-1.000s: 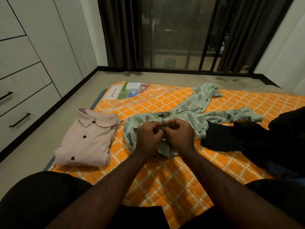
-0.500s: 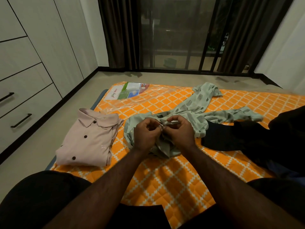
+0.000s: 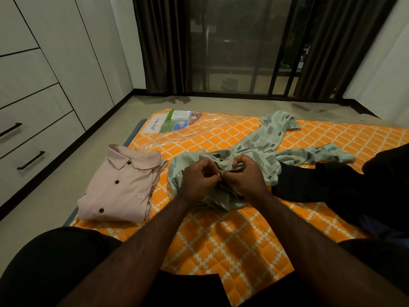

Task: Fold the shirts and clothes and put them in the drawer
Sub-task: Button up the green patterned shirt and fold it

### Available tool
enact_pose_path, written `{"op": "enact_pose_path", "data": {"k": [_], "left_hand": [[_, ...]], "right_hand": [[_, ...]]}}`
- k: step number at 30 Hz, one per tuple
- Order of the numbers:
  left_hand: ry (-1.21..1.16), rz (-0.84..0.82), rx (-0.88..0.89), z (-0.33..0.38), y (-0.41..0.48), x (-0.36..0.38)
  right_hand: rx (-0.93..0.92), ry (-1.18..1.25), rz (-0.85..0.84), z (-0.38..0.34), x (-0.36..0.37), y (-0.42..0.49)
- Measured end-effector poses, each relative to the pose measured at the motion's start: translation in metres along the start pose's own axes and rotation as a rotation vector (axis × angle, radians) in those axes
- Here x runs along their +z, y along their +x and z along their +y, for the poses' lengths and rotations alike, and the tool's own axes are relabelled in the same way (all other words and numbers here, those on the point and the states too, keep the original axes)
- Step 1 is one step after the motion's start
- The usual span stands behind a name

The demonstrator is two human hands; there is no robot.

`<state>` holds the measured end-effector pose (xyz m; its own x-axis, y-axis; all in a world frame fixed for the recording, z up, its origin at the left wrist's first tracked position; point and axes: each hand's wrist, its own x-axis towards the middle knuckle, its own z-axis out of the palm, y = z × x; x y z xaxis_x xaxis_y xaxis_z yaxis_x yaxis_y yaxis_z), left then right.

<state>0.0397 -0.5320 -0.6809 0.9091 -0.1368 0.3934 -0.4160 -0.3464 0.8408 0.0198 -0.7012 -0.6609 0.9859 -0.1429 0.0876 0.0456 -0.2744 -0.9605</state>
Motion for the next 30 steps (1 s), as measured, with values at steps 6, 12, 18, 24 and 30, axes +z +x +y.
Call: {"op": "enact_pose_path", "data": {"k": [6, 12, 18, 24, 30], "left_hand": [[0.041, -0.022, 0.044, 0.003, -0.002, 0.002], [0.386, 0.154, 0.229, 0.008, -0.003, 0.007], [0.316, -0.028, -0.048, 0.008, 0.003, 0.008], [0.325, -0.190, -0.238, 0.005, 0.010, 0.003], [0.202, -0.223, -0.288, 0.003, 0.008, 0.003]], "right_hand": [[-0.128, -0.244, 0.065, 0.001, 0.004, -0.001], [-0.295, -0.376, 0.029, 0.007, 0.006, 0.000], [-0.357, -0.458, -0.023, 0.009, 0.011, -0.001], [-0.323, -0.411, 0.023, 0.010, 0.011, 0.000], [-0.246, -0.350, 0.132, 0.011, 0.006, 0.001]]}}
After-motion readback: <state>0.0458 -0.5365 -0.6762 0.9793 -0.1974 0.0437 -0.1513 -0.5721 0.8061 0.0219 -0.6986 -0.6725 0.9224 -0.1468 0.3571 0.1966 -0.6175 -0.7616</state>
